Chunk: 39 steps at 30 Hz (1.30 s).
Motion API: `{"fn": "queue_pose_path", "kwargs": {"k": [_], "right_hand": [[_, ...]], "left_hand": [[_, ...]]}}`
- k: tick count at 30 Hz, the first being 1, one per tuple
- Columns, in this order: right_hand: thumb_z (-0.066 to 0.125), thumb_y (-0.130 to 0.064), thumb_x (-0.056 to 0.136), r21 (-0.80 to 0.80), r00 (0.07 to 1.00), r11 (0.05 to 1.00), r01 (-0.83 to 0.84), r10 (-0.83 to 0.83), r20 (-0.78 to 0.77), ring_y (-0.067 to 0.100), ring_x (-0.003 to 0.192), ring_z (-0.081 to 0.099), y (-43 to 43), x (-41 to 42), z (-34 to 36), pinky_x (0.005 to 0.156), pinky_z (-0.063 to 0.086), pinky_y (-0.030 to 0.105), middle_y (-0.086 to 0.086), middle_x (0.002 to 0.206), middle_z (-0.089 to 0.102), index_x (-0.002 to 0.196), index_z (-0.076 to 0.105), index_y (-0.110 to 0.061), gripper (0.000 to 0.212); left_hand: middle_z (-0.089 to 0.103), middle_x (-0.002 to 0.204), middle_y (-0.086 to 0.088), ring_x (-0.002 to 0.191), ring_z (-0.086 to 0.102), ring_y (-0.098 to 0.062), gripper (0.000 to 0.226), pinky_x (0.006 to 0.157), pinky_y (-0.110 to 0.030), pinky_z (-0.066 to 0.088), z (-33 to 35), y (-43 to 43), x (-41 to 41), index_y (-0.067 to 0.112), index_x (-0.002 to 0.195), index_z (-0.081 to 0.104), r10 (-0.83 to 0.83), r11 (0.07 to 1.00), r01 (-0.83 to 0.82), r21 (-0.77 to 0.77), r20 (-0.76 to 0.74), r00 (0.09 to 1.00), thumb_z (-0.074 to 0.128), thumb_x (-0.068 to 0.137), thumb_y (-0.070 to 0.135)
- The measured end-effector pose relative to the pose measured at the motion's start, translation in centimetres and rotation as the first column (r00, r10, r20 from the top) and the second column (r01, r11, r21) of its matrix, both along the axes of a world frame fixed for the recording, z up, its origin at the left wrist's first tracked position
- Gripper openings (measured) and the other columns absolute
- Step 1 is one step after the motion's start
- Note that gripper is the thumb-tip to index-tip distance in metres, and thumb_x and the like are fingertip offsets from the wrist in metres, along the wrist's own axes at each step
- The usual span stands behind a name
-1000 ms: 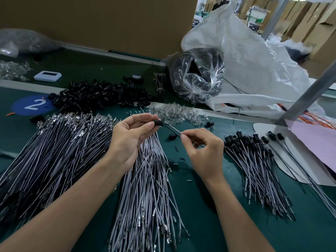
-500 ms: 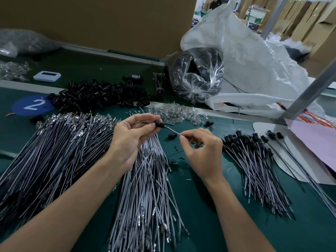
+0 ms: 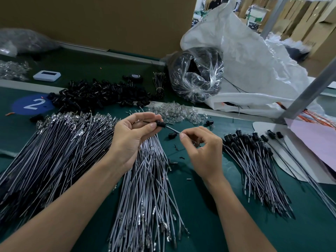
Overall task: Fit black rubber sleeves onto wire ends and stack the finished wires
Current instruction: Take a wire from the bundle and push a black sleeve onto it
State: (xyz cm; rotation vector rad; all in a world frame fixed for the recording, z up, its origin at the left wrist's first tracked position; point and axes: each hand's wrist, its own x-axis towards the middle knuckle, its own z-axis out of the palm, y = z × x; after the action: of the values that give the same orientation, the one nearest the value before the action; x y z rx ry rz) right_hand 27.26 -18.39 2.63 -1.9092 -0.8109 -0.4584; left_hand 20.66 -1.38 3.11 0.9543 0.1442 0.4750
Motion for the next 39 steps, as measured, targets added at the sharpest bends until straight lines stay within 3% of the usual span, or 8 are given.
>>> {"fn": "queue_pose_path", "kwargs": {"k": [14,20,25,32,35,39], "right_hand": [[0.075,-0.003,0.082,0.016,0.998,1.0,-0.02,0.019,0.058,0.001,0.068,0.055,0.29,-0.1,0.09,0.064,0.039,0.008,-0.001,0.078,0.067,0.087,0.077,-0.007,0.007],[0.075,-0.002,0.082,0.012,0.997,1.0,-0.013,0.013,0.074,-0.001,0.067,0.055,0.2,0.01,-0.03,0.065,0.039,0.007,0.001,0.075,0.066,0.085,0.076,-0.006,0.006],[0.072,-0.006,0.085,-0.054,0.994,0.996,-0.071,0.075,0.074,0.006,0.064,0.052,0.22,-0.19,-0.23,0.06,0.042,0.015,0.0,0.073,0.063,0.085,0.075,-0.008,0.004],[0.075,-0.007,0.082,-0.032,0.995,0.999,-0.005,0.009,0.104,0.006,0.064,0.057,0.43,-0.01,-0.49,0.061,0.045,0.013,-0.004,0.073,0.067,0.083,0.074,-0.009,0.003],[0.077,-0.009,0.081,0.008,0.997,1.0,0.007,-0.007,0.081,0.005,0.064,0.061,0.44,0.08,-0.58,0.063,0.048,0.014,-0.006,0.074,0.07,0.084,0.074,-0.011,0.005],[0.075,-0.006,0.082,-0.019,0.998,1.0,-0.023,0.024,0.06,0.002,0.062,0.056,0.4,0.2,-0.67,0.06,0.041,0.009,-0.007,0.07,0.067,0.081,0.073,-0.011,0.005]], "left_hand": [[0.074,0.108,-0.012,0.099,0.072,-0.026,0.04,0.078,-0.025,0.058,-0.14,-0.58,-0.1,0.002,0.107,0.066,-0.036,0.997,0.038,0.061,-0.03,0.999,0.071,0.067,0.001],[0.075,0.098,-0.014,0.094,0.073,-0.022,0.032,0.077,-0.023,0.057,-0.07,-0.42,-0.21,0.001,0.1,0.07,-0.096,0.99,0.102,0.099,-0.068,0.993,0.069,0.068,0.0],[0.075,0.099,-0.013,0.097,0.072,-0.024,0.023,0.078,-0.023,0.057,-0.08,-0.43,-0.33,0.004,0.097,0.071,-0.086,0.981,0.095,0.168,-0.064,0.994,0.066,0.077,-0.007],[0.075,0.099,-0.013,0.097,0.072,-0.024,0.029,0.078,-0.024,0.057,-0.11,-0.43,-0.33,0.006,0.097,0.072,-0.108,0.976,0.118,0.182,-0.068,0.992,0.071,0.069,0.001],[0.076,0.098,-0.012,0.096,0.073,-0.024,0.025,0.078,-0.024,0.057,-0.17,-0.53,-0.24,0.006,0.097,0.071,-0.093,0.971,0.11,0.213,-0.09,0.992,0.07,0.075,-0.006],[0.076,0.096,-0.012,0.093,0.073,-0.023,0.025,0.077,-0.023,0.058,-0.17,-0.89,-0.25,0.005,0.099,0.07,-0.113,0.963,0.138,0.232,-0.119,0.986,0.068,0.078,-0.01]]}}
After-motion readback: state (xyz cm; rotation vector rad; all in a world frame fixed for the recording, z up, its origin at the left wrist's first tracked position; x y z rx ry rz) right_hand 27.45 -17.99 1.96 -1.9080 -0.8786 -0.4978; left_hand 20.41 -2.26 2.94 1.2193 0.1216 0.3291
